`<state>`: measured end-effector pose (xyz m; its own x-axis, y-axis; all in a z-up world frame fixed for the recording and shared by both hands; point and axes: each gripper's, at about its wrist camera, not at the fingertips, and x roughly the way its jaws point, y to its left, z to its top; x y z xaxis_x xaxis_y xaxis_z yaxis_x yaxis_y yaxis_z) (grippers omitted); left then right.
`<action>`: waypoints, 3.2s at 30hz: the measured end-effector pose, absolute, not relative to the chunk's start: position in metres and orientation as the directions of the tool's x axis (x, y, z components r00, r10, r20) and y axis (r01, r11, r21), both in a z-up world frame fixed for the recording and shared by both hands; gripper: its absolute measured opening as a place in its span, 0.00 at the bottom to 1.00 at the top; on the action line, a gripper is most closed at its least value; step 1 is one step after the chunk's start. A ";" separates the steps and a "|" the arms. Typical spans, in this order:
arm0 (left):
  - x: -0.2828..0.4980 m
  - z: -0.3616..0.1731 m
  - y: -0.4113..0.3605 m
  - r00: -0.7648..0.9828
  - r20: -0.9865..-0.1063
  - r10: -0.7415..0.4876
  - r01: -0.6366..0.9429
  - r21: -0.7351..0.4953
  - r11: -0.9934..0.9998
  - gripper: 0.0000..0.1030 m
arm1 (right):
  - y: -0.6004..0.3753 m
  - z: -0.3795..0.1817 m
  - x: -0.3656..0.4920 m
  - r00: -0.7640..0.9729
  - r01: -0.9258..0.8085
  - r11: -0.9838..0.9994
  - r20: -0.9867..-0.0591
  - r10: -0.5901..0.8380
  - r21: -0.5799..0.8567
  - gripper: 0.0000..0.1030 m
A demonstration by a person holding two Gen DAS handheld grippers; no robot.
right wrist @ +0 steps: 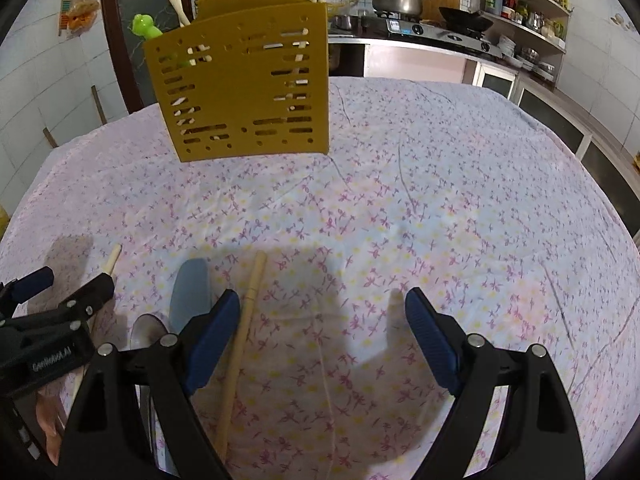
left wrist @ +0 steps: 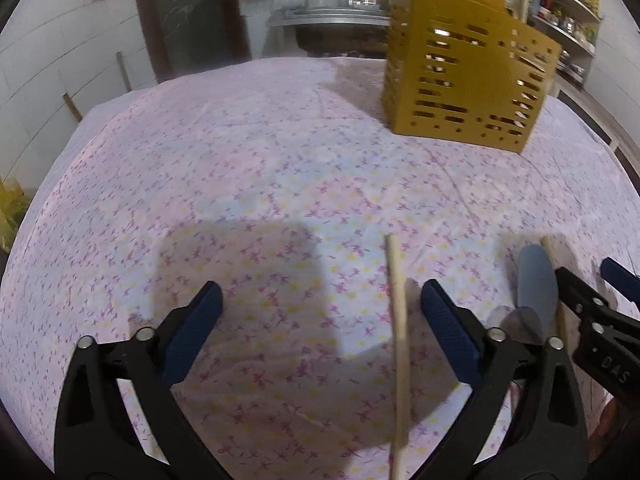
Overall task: Organize utensils
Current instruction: 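Grasp a wooden chopstick with the left tool while the right tool grasps another, then lift both chopsticks and carry them over the yellow holder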
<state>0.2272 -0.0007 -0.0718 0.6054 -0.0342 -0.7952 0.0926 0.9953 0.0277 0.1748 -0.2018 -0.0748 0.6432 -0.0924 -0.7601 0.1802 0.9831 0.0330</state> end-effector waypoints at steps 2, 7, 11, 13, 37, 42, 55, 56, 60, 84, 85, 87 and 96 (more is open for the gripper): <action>0.225 -0.072 -0.005 0.600 -0.799 -0.049 0.114 0.025 0.993 0.81 | -0.200 -0.076 0.176 0.634 0.183 0.983 -0.767 -0.095 0.030 0.80; 0.220 -0.069 -0.005 0.605 -0.793 -0.070 0.123 0.006 0.992 0.71 | -0.199 -0.076 0.175 0.636 0.187 0.981 -0.766 -0.090 0.040 0.74; 0.217 -0.067 -0.010 0.603 -0.794 -0.083 0.139 0.002 0.990 0.53 | -0.194 -0.076 0.171 0.642 0.183 0.982 -0.762 -0.084 0.047 0.63; 0.215 -0.067 -0.013 0.598 -0.796 -0.092 0.146 -0.004 0.989 0.47 | -0.190 -0.076 0.169 0.644 0.181 0.983 -0.760 -0.088 0.040 0.59; 0.226 -0.064 -0.014 0.595 -0.794 -0.125 0.130 -0.059 0.990 0.04 | -0.188 -0.068 0.181 0.659 0.127 0.985 -0.753 0.005 0.117 0.07; 0.217 -0.052 -0.005 0.628 -0.766 -0.140 0.121 -0.082 0.989 0.04 | -0.198 -0.055 0.171 0.691 0.121 0.983 -0.722 0.018 0.140 0.06; 0.171 0.010 0.026 0.792 -0.592 -0.148 0.085 -0.132 0.988 0.04 | -0.221 0.001 0.128 0.837 0.094 0.975 -0.546 0.031 0.200 0.06; 0.166 0.015 0.029 0.801 -0.579 -0.153 0.085 -0.142 0.986 0.04 | -0.222 0.004 0.124 0.845 0.091 0.975 -0.534 0.032 0.203 0.06; 0.150 0.026 0.036 0.833 -0.534 -0.146 0.080 -0.146 0.986 0.04 | -0.226 0.019 0.105 0.885 0.075 0.974 -0.464 0.034 0.214 0.06; 0.092 0.054 0.033 0.925 -0.361 -0.117 0.090 -0.090 0.992 0.04 | -0.219 0.054 0.048 0.966 0.040 0.989 -0.259 -0.001 0.146 0.06; 0.093 0.055 0.033 0.926 -0.357 -0.121 0.095 -0.090 0.991 0.04 | -0.219 0.055 0.049 0.967 0.039 0.990 -0.256 -0.003 0.135 0.06; 0.098 0.058 0.030 0.929 -0.350 -0.123 0.099 -0.084 0.992 0.04 | -0.220 0.057 0.056 0.966 0.042 0.991 -0.259 -0.008 0.126 0.06; 0.126 0.085 0.013 0.937 -0.310 -0.161 0.139 -0.092 0.986 0.04 | -0.224 0.081 0.072 0.977 0.036 0.993 -0.214 -0.011 0.113 0.06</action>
<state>0.1255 0.0125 0.0851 0.9371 -0.1607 -0.3097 0.1386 0.9860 -0.0924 0.0724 -0.2236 0.0807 0.9769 -0.0114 -0.2136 0.0364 0.9929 0.1133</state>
